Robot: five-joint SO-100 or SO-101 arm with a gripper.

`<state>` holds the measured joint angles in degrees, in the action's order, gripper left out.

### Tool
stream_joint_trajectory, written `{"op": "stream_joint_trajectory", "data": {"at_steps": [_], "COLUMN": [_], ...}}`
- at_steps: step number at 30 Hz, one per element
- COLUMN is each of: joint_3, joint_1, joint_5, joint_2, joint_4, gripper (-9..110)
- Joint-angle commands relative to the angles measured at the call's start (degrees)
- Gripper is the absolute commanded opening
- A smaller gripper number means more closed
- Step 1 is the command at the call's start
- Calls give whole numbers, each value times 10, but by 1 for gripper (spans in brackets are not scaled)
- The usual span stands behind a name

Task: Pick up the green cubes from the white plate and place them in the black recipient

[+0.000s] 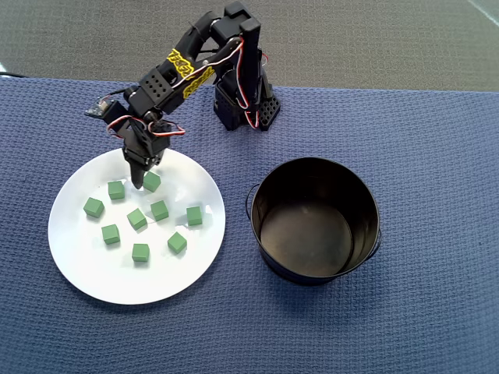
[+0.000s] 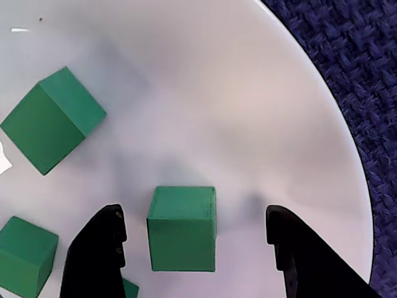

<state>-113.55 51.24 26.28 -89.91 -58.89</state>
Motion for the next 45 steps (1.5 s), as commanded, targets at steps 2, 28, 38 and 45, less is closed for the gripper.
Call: {"op": "stream_joint_trajectory", "data": {"at_steps": [2,28,38,45], "joint_3": [41,-10,1,76], "joint_1": [4,-43,-35,-91], "joint_5": [7,7,-4,-102], "joint_2": [15,-34,-50,-221], "joint_4": [16,26,3,-115], "gripper": [17,9,0,0]}}
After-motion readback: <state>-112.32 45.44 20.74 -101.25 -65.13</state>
